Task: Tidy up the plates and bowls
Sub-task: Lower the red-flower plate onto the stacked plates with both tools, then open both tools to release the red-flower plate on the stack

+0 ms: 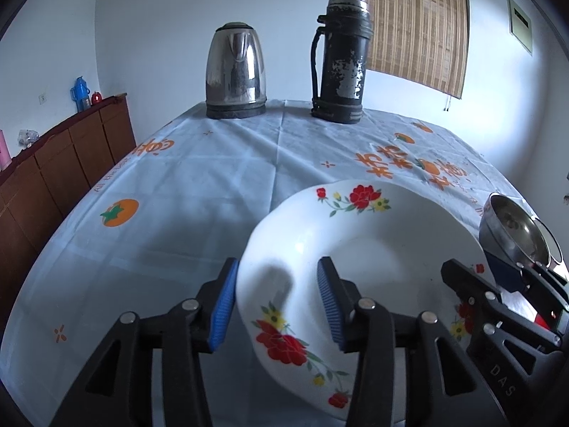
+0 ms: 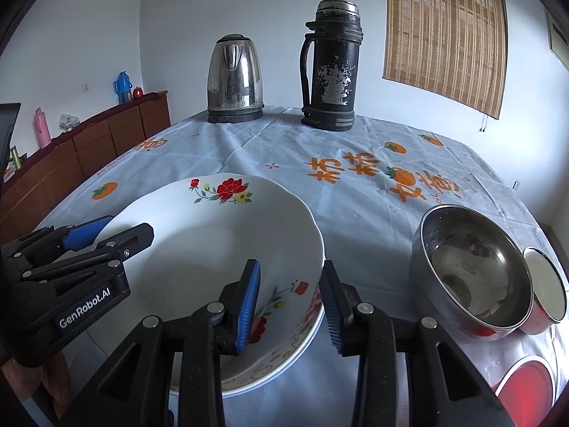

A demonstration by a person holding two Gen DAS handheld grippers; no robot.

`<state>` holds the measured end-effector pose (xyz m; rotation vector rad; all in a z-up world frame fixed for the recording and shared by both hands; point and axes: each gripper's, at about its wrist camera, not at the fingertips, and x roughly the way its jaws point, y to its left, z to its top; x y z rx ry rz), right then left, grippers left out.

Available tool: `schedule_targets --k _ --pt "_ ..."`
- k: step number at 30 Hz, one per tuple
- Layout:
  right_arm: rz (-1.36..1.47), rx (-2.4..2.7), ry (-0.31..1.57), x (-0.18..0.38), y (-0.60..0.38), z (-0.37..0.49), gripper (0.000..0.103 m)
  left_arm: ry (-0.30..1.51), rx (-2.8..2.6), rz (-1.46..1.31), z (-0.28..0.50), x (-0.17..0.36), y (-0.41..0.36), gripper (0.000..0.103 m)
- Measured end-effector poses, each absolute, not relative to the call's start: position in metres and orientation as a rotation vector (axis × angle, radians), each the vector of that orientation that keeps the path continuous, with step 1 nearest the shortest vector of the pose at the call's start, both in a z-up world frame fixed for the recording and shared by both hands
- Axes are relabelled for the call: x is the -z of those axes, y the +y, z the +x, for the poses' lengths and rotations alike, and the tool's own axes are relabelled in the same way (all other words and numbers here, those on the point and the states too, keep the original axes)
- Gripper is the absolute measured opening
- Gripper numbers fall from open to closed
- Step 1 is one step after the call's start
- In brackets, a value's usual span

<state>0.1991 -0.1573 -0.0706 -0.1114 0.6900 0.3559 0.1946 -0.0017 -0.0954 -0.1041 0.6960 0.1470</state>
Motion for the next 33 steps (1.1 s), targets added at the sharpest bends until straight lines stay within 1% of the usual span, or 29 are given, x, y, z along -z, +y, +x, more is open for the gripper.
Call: schedule_targets --k 3,4,5,8,15,19,33 --pt "-0.106 -0.356 0.69 0.0704 -0.1577 0.1991 0.038 0.695 -0.142 -0.105 0.1948 0.0958 -0.0038 0.046" --pt "-0.107 -0.355 0.691 0.0704 -0.1575 0.199 0.039 0.696 -0.142 -0.104 0.195 0.0965 -0.0045 0.048" --pt "-0.107 -0.353 0.691 0.0705 -0.1579 0.1994 0.045 0.696 -0.142 -0.105 0.1949 0.0958 -0.0043 0.05" --pt "-0.104 -0.354 0.669 0.0683 -0.1593 0.1953 0.049 0.694 -0.143 -0.114 0.1942 0.0956 -0.0038 0.054" --pt "-0.131 -0.369 0.655 0.0665 -0.1547 0.1922 0.049 0.694 -0.142 -0.116 0.1939 0.0952 -0.0025 0.057" --pt "-0.13 -0.366 0.661 0.0669 -0.1551 0.1938 0.049 0.693 -0.143 -0.115 0.194 0.0952 -0.0026 0.06" --pt "-0.125 -0.368 0.638 0.0647 -0.1572 0.1913 0.05 0.663 -0.128 -0.116 0.1888 0.0908 -0.0035 0.061"
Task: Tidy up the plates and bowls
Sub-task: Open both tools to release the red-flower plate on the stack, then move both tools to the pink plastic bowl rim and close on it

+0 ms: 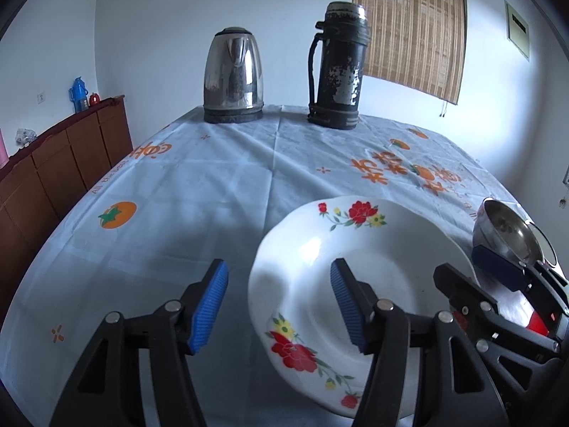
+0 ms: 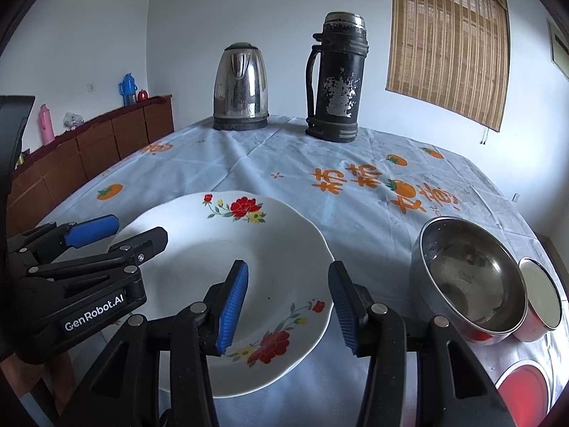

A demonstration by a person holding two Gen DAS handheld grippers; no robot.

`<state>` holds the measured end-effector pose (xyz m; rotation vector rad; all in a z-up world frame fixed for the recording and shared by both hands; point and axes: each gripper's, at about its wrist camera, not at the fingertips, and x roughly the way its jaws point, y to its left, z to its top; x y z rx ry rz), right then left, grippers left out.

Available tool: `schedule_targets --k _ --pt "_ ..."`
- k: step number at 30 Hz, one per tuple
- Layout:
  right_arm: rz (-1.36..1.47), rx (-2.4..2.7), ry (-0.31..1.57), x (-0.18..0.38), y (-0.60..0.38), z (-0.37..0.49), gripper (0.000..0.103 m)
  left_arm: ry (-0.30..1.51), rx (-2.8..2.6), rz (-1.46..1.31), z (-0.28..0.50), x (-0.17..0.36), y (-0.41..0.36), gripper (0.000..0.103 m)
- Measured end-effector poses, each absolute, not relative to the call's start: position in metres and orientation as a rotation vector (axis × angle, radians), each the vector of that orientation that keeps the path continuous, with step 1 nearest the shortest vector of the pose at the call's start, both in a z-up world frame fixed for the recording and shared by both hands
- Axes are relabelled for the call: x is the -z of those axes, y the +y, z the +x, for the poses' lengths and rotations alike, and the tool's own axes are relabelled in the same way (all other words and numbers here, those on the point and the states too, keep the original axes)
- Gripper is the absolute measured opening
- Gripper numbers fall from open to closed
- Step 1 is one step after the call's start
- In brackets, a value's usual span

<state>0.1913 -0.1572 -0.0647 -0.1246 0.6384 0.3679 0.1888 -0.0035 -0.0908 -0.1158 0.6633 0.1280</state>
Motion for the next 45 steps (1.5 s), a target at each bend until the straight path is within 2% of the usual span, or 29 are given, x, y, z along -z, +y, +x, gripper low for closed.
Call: schedule_targets --k 6,13,26,33,37,42,45 --pt "-0.105 -0.363 0.648 0.063 -0.166 0.185 0.048 0.633 -0.11 -0.111 0.184 0.086 -0.007 0.061" --pt "-0.083 -0.363 0.601 0.033 -0.206 0.145 0.048 0.63 -0.078 -0.15 0.18 0.077 -0.016 0.061" --pt "-0.057 -0.201 0.665 0.029 -0.305 0.109 0.048 0.678 0.245 0.024 0.152 0.049 -0.151 0.061" --pt "-0.027 -0.108 0.672 0.032 -0.353 0.099 0.047 0.701 0.338 0.067 0.143 0.05 -0.193 0.061" --pt "0.008 -0.074 0.706 0.044 -0.374 0.103 0.037 0.722 0.376 0.082 0.141 0.054 -0.211 0.061" --pt "0.029 -0.085 0.725 0.053 -0.382 0.107 0.034 0.743 0.395 0.087 0.141 0.062 -0.223 0.06" --pt "0.041 -0.1 0.736 0.057 -0.384 0.107 0.03 0.761 0.403 0.079 0.144 0.066 -0.225 0.052"
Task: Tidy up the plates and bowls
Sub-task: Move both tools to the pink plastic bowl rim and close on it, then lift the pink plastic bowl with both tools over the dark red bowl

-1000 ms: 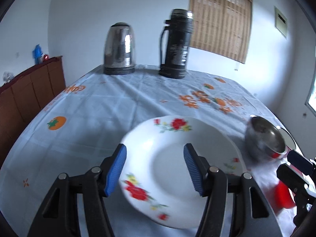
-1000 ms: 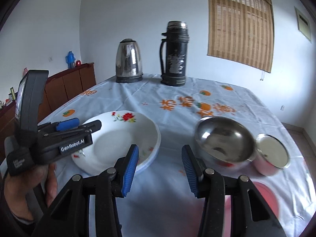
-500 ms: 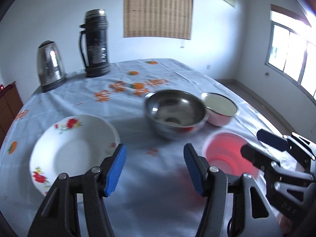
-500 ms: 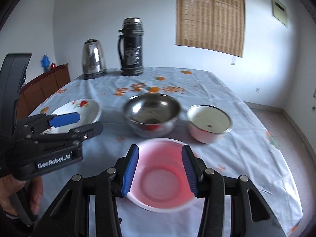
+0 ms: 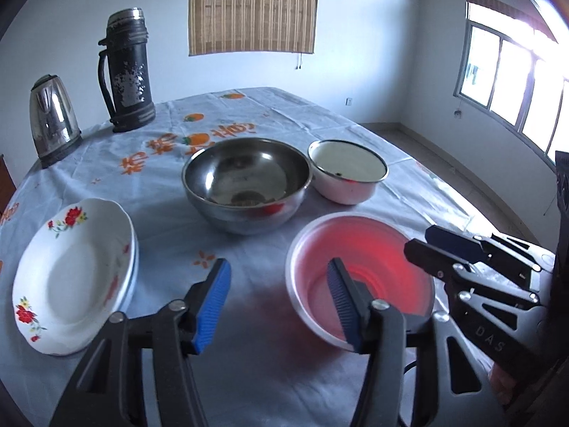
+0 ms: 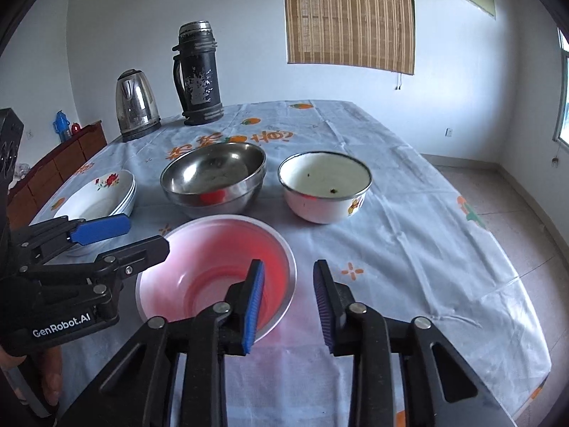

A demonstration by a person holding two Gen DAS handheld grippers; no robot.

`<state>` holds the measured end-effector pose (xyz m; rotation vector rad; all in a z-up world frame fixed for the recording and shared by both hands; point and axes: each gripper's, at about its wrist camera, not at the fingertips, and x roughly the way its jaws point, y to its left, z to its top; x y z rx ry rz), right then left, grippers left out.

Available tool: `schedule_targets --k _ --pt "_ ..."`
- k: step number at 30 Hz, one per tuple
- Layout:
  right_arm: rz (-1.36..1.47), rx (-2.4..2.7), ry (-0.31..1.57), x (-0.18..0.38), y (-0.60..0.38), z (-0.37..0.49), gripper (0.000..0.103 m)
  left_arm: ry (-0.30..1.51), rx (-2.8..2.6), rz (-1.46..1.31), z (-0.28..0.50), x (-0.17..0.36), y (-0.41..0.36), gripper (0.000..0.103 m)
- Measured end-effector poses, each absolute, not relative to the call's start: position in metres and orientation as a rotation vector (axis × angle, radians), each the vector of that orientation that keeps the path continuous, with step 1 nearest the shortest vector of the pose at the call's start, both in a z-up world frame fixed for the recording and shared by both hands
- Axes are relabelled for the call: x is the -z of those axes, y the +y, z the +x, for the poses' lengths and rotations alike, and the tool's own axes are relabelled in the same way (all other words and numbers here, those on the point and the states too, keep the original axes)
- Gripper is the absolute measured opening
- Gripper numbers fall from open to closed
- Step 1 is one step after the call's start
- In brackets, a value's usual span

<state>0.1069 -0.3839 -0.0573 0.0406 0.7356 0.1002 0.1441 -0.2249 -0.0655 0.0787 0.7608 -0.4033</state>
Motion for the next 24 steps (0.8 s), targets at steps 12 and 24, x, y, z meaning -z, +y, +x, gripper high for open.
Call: schedule_targets --k 12,24 --pt "0.064 -0.128 0.751 0.069 -0.384 0.111 0.012 0.836 0.455 0.056 0.149 0.086 -0.235 0.016" --pt "0.066 -0.114 0.73 0.061 -0.383 0.11 0.011 0.809 0.477 0.034 0.143 0.078 -0.233 0.016"
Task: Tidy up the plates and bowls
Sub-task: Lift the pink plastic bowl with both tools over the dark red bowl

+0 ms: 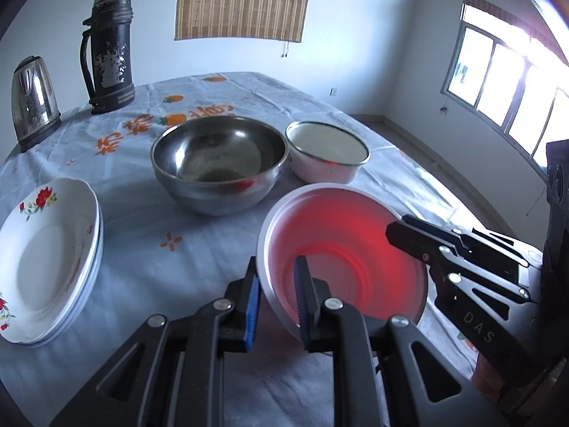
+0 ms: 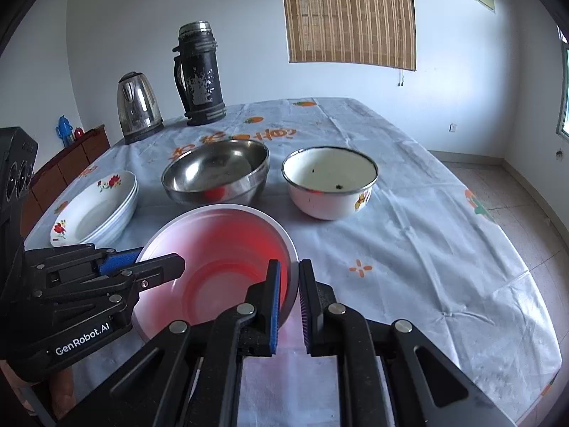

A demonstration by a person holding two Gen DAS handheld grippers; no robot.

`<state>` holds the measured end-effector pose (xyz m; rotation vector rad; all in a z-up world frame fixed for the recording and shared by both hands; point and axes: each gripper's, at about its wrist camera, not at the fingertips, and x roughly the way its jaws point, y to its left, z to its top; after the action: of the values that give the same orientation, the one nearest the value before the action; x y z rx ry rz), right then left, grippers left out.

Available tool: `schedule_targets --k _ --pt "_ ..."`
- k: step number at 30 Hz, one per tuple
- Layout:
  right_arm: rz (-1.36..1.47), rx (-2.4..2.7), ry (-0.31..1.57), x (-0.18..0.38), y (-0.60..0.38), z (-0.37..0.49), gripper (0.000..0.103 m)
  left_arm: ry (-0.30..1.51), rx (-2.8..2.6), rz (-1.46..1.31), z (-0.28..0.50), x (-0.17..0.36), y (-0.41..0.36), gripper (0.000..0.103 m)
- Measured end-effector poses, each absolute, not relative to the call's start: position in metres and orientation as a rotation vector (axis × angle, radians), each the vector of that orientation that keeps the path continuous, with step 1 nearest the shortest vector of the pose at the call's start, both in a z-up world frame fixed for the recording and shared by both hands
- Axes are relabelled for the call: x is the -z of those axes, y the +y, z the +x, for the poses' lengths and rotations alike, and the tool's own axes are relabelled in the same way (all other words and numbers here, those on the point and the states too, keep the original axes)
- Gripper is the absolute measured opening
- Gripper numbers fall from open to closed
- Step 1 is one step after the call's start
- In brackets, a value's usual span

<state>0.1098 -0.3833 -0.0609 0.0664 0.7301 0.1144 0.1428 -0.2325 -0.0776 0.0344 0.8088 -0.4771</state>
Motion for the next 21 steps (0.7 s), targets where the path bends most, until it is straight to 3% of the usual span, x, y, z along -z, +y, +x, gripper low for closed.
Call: schedule_targets --k 21 --pt "0.053 -0.147 0.606 0.013 -0.375 0.127 0.011 0.671 0.42 0.024 0.162 0.027 -0.221 0.016"
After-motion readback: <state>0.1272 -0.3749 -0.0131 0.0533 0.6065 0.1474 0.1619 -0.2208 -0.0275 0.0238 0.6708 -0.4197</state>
